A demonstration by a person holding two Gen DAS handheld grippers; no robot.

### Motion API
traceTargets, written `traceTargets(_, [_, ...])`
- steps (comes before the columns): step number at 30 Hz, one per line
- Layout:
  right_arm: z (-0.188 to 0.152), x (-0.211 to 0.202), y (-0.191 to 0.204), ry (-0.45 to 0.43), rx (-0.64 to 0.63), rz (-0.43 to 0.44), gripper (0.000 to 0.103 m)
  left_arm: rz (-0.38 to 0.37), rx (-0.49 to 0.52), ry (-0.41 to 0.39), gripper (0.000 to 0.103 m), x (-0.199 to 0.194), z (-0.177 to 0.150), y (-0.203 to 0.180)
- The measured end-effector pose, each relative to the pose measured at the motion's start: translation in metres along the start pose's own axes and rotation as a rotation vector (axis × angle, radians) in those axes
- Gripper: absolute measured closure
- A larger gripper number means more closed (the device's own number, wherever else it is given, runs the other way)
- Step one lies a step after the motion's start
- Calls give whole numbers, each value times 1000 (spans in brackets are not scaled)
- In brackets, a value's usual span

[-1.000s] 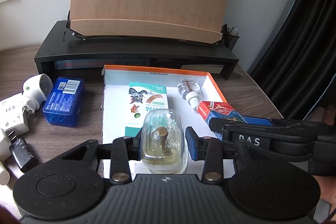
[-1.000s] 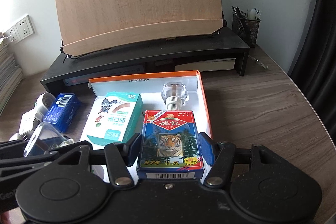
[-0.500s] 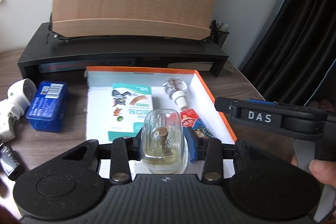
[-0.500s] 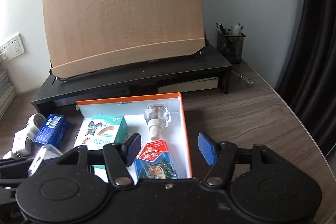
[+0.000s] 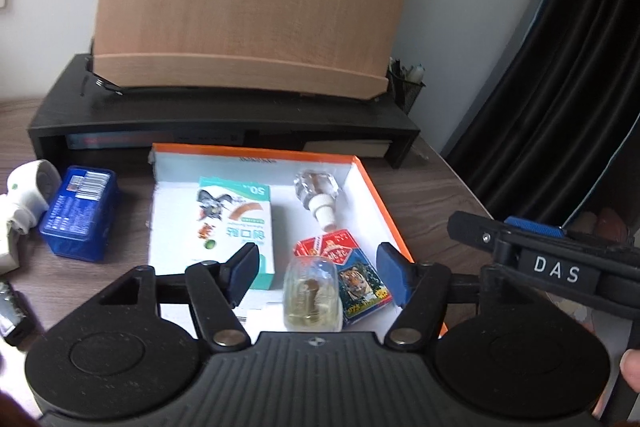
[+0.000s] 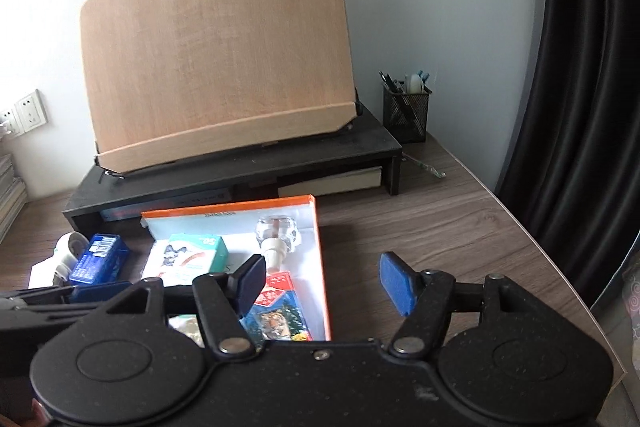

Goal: Organize rigid objects
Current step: 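Open the right tool to drop the tiger box while the left tool releases the diffuser, then move both tools from the tray toward the pile of plugs and bottles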

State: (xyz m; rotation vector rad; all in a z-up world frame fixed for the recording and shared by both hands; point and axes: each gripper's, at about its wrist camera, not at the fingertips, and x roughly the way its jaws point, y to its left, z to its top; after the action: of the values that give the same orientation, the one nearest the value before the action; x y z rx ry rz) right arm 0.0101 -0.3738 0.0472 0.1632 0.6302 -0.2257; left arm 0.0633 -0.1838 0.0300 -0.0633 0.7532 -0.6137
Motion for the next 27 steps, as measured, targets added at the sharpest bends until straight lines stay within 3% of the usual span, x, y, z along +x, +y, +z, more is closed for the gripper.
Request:
traceTargets(7, [4, -11, 28, -33, -45, 58, 25, 121, -56, -46, 30, -33, 2, 29])
traceTargets(17, [-6, -11, 97, -11, -154, 212, 25, 298, -149, -71, 27, -81, -12, 91])
traceTargets(27, [-22, -2, 153, 45, -235, 305, 25, 399, -221, -67, 27, -110, -30, 136])
